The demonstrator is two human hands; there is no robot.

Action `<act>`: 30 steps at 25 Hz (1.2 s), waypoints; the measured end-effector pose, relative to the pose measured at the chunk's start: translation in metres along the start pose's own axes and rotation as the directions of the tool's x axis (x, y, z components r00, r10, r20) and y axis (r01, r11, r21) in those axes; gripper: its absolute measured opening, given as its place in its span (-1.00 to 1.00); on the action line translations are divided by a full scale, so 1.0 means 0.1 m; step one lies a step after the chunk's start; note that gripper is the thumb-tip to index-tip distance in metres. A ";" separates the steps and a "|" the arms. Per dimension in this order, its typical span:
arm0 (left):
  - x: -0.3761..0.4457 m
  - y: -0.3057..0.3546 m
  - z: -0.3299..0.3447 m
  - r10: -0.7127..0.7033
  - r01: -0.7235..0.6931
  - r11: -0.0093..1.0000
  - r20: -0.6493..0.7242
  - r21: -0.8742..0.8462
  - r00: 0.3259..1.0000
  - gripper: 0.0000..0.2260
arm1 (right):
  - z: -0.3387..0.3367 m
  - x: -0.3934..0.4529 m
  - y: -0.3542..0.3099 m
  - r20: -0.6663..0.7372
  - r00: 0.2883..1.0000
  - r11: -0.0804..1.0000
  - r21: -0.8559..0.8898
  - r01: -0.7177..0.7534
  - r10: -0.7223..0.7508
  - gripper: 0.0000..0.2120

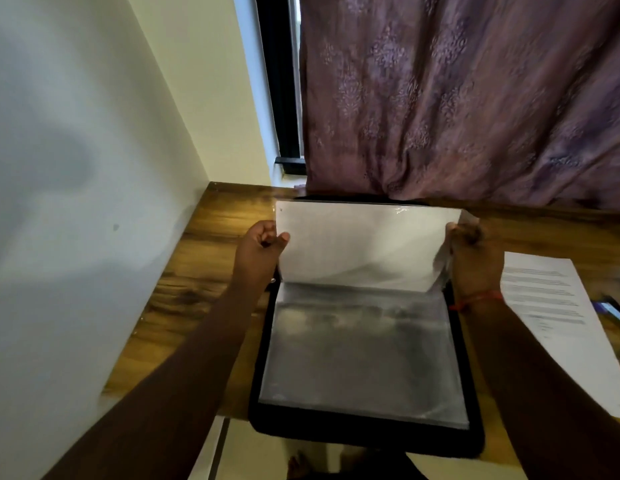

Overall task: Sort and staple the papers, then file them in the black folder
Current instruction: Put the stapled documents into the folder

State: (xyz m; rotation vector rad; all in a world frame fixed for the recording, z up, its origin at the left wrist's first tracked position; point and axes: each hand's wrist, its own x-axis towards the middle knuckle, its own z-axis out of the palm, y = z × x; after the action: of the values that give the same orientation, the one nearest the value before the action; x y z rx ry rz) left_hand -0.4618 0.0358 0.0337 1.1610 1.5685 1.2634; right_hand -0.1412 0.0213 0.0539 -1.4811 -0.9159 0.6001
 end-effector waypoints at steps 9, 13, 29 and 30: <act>0.94 -0.25 0.55 -0.140 0.140 0.973 -0.009 0.183 0.990 -0.69 | 0.37 0.95 0.62 0.184 0.940 0.941 -0.234 -0.243 0.288 -0.83; 0.99 -0.58 0.62 -0.067 -0.068 0.807 0.204 0.587 0.977 -0.58 | 0.54 1.04 0.96 0.256 0.906 0.875 -0.440 -0.201 0.337 -0.52; -0.28 -0.91 0.69 -0.018 -0.502 0.313 0.533 0.807 0.846 -0.36 | 0.10 -0.29 1.15 0.477 0.878 0.525 -0.760 0.383 0.049 -0.54; -0.39 -0.92 0.71 -0.008 -0.530 0.300 0.558 0.793 0.830 -0.37 | 0.03 -0.38 1.13 0.481 0.875 0.534 -0.755 0.380 0.057 -0.54</act>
State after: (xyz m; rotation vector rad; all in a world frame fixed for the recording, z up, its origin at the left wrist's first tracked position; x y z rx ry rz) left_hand -0.4001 0.0086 -0.0688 2.3574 1.7293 -0.0231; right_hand -0.1426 -0.0036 -0.0631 -2.1050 -1.9000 0.3511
